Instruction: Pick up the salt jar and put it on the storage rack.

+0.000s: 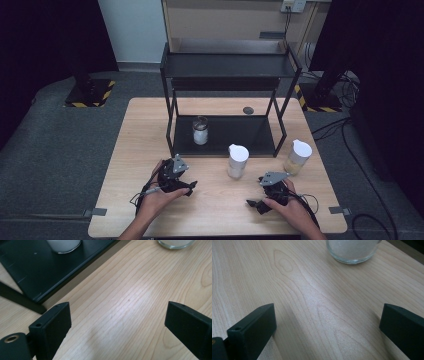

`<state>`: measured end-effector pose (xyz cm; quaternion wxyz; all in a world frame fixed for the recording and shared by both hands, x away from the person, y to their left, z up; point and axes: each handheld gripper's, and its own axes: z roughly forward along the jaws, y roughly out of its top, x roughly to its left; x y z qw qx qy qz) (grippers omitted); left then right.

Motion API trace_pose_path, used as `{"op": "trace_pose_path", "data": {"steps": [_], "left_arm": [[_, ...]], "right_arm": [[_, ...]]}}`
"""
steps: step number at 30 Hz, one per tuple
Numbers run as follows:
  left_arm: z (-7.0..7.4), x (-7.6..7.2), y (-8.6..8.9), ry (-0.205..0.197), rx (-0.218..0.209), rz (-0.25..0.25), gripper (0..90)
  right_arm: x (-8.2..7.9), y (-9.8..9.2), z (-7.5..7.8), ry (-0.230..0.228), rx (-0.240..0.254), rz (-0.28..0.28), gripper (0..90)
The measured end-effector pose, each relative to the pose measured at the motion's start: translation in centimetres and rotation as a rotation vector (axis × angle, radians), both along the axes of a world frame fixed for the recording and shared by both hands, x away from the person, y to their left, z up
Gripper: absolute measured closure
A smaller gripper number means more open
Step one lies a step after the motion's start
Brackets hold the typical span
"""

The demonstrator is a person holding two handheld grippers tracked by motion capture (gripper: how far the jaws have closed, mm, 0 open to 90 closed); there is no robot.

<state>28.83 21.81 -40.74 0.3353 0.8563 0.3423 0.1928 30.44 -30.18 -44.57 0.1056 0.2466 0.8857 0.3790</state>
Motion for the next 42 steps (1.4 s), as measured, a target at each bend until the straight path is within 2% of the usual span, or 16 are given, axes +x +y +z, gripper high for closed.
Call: {"op": "trace_pose_path", "data": {"steps": [11, 21, 28, 30, 34, 42], "left_arm": [[-0.1, -1.0, 2.1, 0.009, 0.004, 0.034, 5.8], [-0.2, -1.5, 3.7, -0.004, -0.021, 0.069, 5.8], [-0.6, -1.5, 4.0, -0.001, -0.017, 0.068, 5.8], [-0.7, -1.5, 4.3, 0.002, -0.032, 0.067, 5.7], [-0.9, -1.5, 4.7, -0.001, -0.036, 0.066, 5.6], [-1.8, -1.0, 5.3, 0.023, -0.03, 0.039, 5.2]], "right_arm": [[0.0, 0.0, 0.0, 0.0, 0.0, 0.0, 1.2], [0.0, 0.0, 0.0, 0.0, 0.0, 0.0, 1.2], [0.0, 0.0, 0.0, 0.0, 0.0, 0.0, 1.2], [0.0, 0.0, 0.0, 0.0, 0.0, 0.0, 1.2], [0.0, 0.0, 0.0, 0.0, 0.0, 0.0, 1.2], [0.0, 0.0, 0.0, -0.002, -0.001, -0.001, 1.2]]}}
